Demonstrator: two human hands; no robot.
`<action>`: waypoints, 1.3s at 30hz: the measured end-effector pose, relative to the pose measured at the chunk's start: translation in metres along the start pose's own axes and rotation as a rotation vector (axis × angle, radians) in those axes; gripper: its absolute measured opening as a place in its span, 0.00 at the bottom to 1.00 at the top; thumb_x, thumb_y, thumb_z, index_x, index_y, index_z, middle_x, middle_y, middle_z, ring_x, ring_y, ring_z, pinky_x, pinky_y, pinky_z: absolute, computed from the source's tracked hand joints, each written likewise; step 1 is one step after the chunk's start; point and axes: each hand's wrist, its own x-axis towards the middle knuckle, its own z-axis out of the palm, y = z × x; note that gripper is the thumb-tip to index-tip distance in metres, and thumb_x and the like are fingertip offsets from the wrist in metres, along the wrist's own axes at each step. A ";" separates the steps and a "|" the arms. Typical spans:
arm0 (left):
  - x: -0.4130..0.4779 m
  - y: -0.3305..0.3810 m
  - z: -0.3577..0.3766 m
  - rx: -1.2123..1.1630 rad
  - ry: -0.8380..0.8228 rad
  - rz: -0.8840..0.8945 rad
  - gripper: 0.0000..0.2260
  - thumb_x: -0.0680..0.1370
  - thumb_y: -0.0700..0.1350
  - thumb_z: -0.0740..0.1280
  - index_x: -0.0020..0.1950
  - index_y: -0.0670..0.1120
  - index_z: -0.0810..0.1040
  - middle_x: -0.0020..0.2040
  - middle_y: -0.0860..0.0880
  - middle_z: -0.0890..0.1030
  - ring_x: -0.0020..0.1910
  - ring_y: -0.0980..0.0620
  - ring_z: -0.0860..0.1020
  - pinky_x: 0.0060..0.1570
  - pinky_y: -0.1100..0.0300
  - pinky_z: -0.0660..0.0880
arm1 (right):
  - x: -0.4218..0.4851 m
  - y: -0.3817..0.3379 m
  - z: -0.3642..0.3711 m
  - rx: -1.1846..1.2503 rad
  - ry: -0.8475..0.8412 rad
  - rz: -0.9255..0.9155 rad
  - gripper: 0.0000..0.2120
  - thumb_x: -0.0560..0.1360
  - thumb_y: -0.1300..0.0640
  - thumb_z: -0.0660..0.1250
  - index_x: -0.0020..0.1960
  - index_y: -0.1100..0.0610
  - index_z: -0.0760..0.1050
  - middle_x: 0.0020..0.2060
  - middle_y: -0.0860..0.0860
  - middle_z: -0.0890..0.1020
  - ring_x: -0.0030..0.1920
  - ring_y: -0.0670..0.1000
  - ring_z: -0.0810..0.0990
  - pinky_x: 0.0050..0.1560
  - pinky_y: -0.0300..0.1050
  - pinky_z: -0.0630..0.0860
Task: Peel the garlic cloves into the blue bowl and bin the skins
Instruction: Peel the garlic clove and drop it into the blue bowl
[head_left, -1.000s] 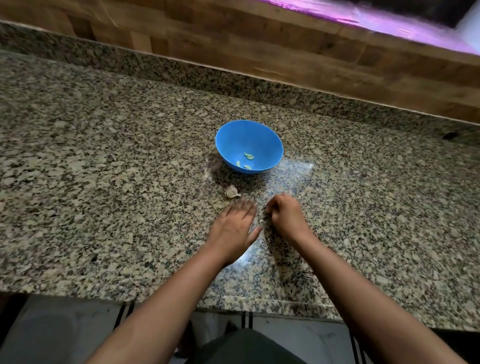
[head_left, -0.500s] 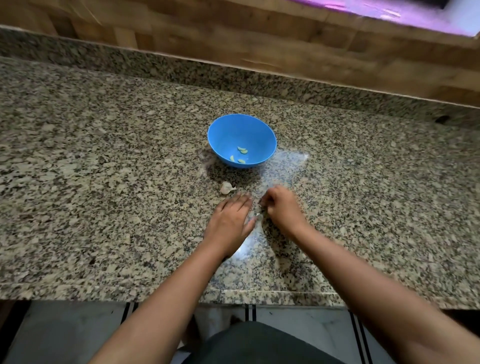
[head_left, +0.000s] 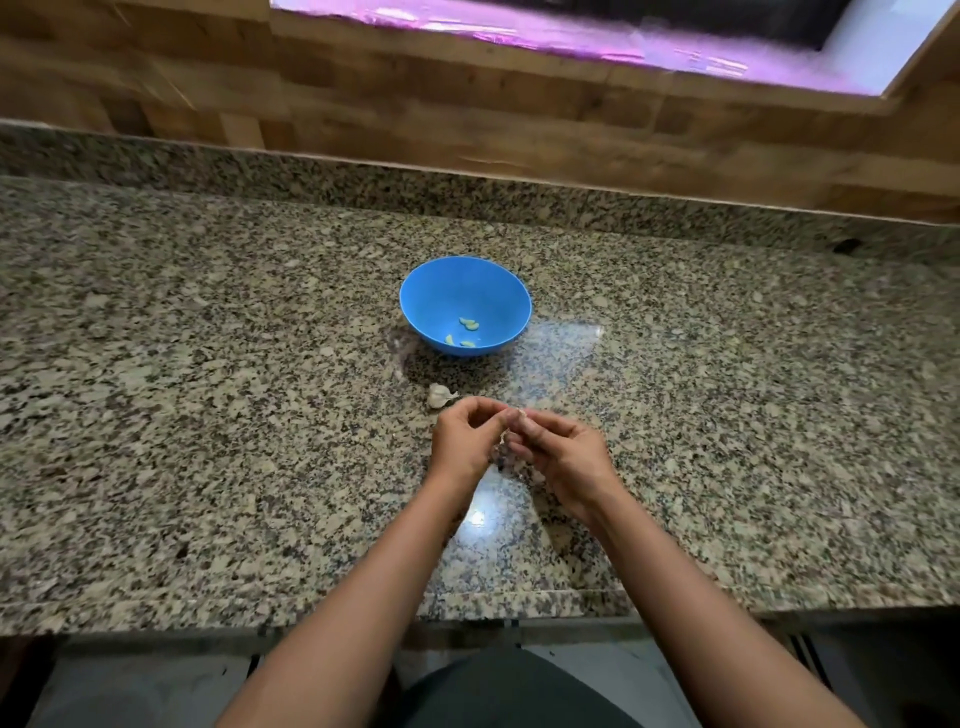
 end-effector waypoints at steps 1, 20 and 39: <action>0.000 0.002 -0.001 -0.003 -0.010 0.004 0.01 0.74 0.37 0.69 0.43 0.40 0.78 0.38 0.46 0.81 0.37 0.53 0.79 0.38 0.64 0.78 | -0.002 -0.001 0.001 0.006 -0.022 -0.002 0.11 0.73 0.70 0.64 0.55 0.73 0.75 0.41 0.61 0.82 0.36 0.52 0.83 0.40 0.39 0.81; 0.000 0.003 0.003 0.616 -0.268 0.200 0.04 0.81 0.39 0.57 0.47 0.44 0.67 0.45 0.51 0.70 0.47 0.51 0.71 0.49 0.56 0.72 | 0.001 -0.017 0.001 0.133 0.050 0.103 0.04 0.74 0.68 0.63 0.47 0.65 0.76 0.36 0.57 0.83 0.36 0.52 0.82 0.41 0.45 0.81; 0.004 0.003 -0.009 0.570 -0.065 0.060 0.07 0.76 0.46 0.66 0.42 0.44 0.78 0.40 0.49 0.79 0.39 0.53 0.76 0.39 0.60 0.72 | 0.002 -0.016 0.005 -0.212 -0.018 0.037 0.03 0.75 0.70 0.63 0.48 0.66 0.75 0.38 0.60 0.80 0.33 0.51 0.82 0.40 0.44 0.81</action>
